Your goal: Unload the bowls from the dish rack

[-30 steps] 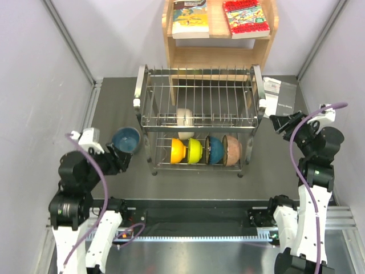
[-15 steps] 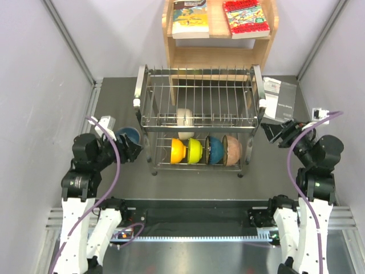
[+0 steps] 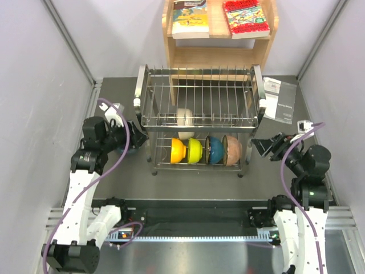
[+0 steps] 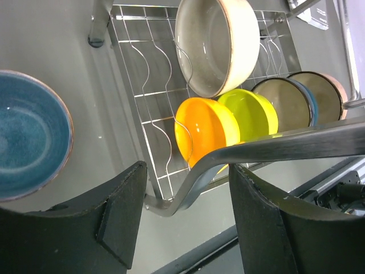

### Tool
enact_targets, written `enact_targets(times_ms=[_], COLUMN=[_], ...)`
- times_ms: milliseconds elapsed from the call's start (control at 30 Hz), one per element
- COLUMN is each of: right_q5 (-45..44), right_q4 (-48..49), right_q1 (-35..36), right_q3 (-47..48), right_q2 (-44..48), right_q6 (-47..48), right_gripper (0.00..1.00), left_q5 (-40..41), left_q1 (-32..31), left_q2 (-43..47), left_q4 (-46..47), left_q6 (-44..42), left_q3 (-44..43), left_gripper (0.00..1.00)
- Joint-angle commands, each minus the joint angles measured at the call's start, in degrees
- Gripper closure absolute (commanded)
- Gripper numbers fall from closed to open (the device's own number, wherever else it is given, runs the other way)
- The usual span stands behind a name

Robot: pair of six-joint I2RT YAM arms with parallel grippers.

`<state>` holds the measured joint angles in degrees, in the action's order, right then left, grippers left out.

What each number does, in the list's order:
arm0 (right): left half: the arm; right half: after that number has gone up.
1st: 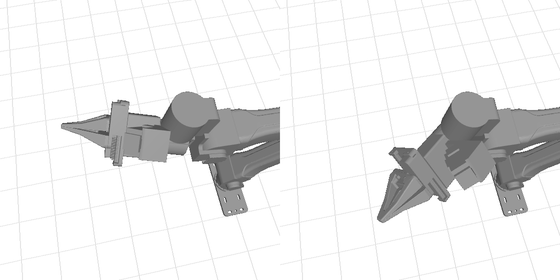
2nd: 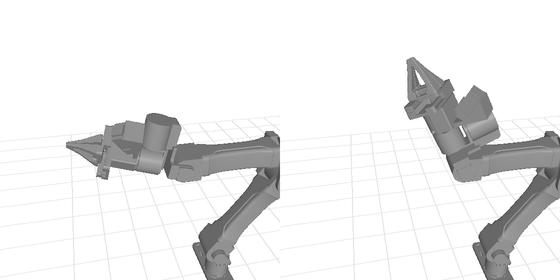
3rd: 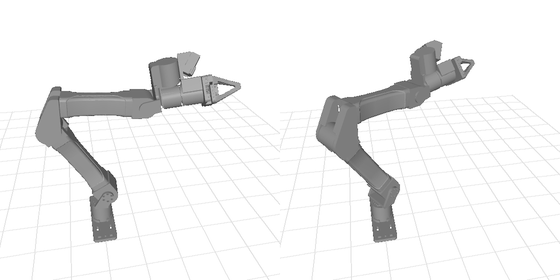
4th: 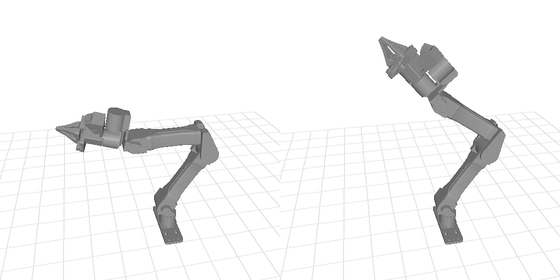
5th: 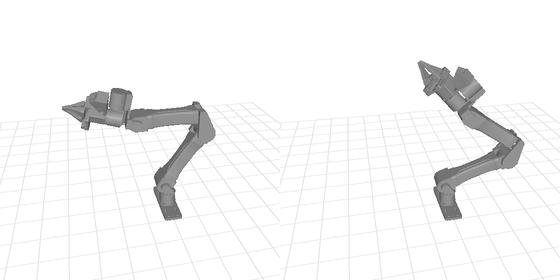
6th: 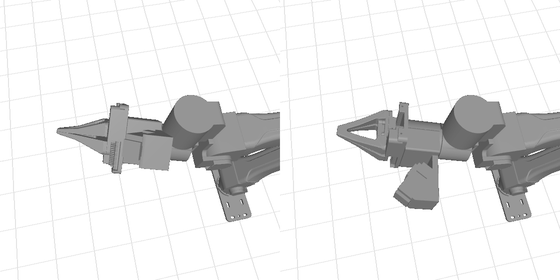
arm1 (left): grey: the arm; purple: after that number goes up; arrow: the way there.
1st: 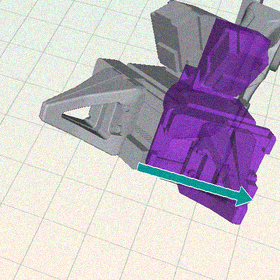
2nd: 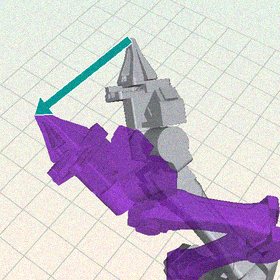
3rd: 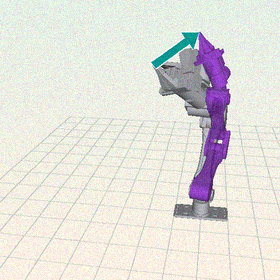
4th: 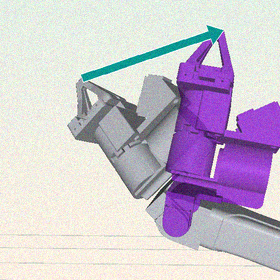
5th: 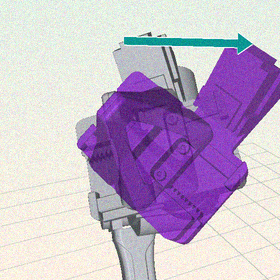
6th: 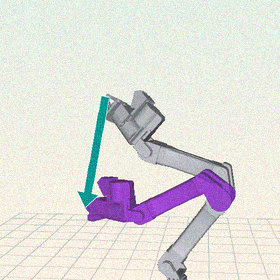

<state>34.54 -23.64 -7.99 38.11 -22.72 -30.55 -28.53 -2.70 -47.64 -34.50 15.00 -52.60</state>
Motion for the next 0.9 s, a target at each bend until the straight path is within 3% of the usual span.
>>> enact_targets(times_ms=[0, 233, 433, 867], right_q5=[0.08, -1.15, -8.07, -15.47], right_q4=[2.01, 5.96, 12.47, 22.14], right_q1=[1.22, 2.89, 9.64, 16.6], right_q3=[-3.21, -4.44, -5.68, -1.64], right_q2=[0.93, -5.48, -11.37, -26.48], right_q6=[1.19, 2.33, 1.45, 2.51], right_gripper=[0.31, 0.32, 0.36, 0.44], left_q5=[-0.65, 2.69, 6.47, 10.78], left_q1=[-0.55, -5.72, -10.21, -10.75], left_q2=[-2.02, -6.94, -8.88, -9.05], left_q4=[8.13, 12.79, 13.93, 16.65], left_q6=[0.2, 1.61, 1.87, 2.66], left_q3=[0.04, 0.83, 0.22, 1.62], left_gripper=[0.36, 0.36, 0.37, 0.37])
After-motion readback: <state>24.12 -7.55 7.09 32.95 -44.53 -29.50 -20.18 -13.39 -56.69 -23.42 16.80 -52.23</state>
